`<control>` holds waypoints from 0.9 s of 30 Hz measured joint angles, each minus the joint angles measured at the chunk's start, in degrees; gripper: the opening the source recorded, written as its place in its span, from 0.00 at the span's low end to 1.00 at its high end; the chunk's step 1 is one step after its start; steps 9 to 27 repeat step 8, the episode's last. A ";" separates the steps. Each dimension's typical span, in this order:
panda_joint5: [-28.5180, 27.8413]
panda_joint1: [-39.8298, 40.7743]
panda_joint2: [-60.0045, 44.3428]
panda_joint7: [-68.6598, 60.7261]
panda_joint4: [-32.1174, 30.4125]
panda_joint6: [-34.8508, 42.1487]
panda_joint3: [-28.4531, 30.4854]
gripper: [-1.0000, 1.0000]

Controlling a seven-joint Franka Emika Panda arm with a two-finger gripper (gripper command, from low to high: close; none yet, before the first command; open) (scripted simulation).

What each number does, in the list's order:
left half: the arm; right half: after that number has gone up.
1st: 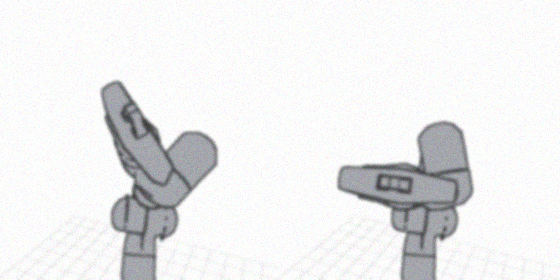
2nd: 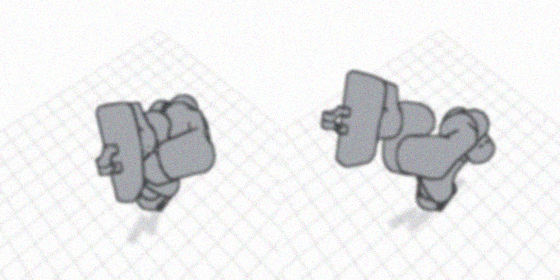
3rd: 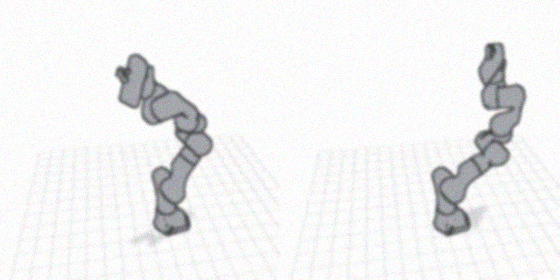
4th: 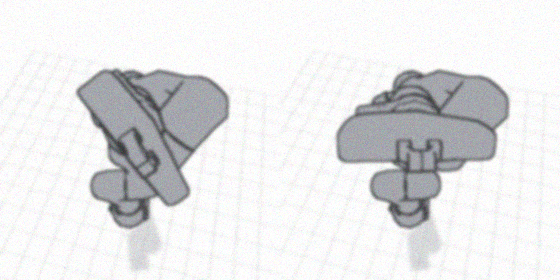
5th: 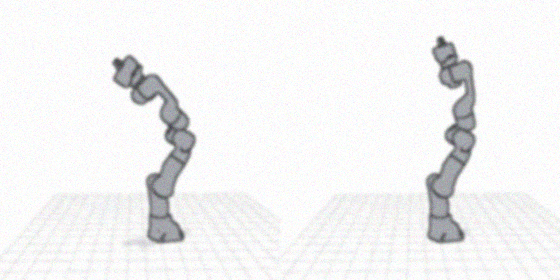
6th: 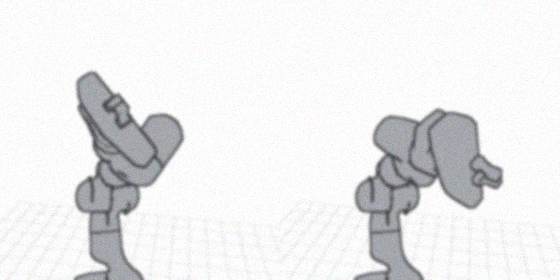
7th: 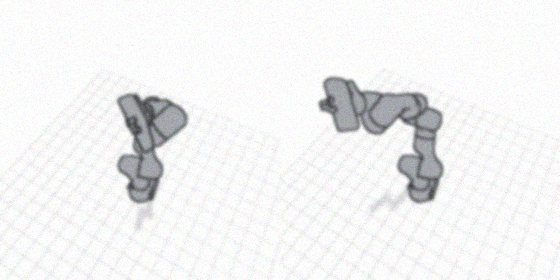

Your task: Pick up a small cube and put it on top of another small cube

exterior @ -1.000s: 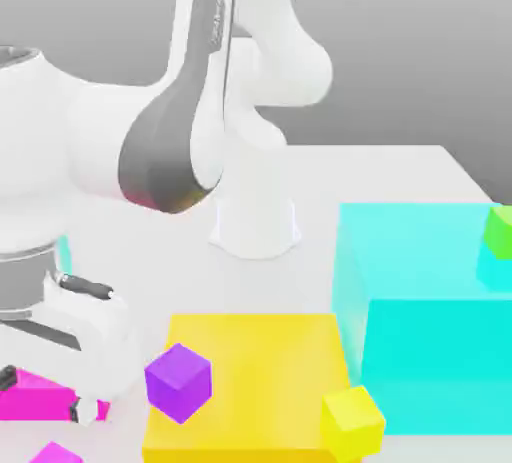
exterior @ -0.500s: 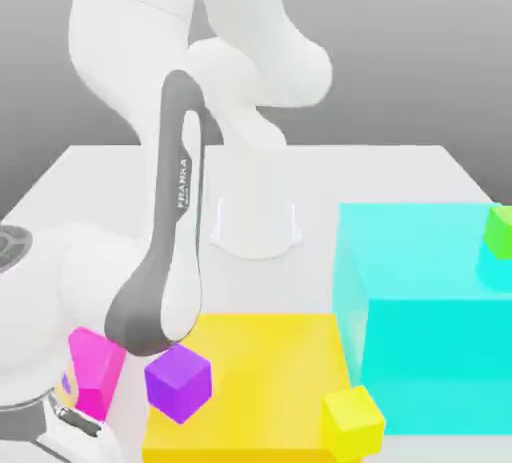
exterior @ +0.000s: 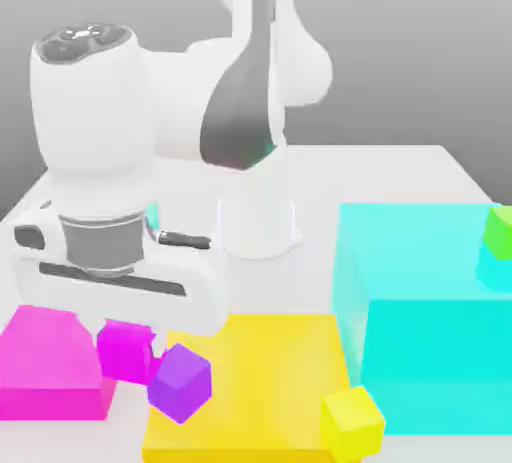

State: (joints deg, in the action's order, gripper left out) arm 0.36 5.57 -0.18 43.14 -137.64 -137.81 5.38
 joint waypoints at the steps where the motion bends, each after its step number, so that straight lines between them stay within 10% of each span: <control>1: -0.15 -0.84 1.24 -0.44 -1.09 0.14 -0.07 0.00; 4: 0.35 -2.37 -1.91 -1.29 -3.12 -5.01 0.32 0.00; 5: 0.64 -1.73 -3.61 -1.54 -3.63 -7.22 0.57 1.00; 27: 0.64 -1.73 -3.61 -1.54 -3.63 -7.22 0.57 1.00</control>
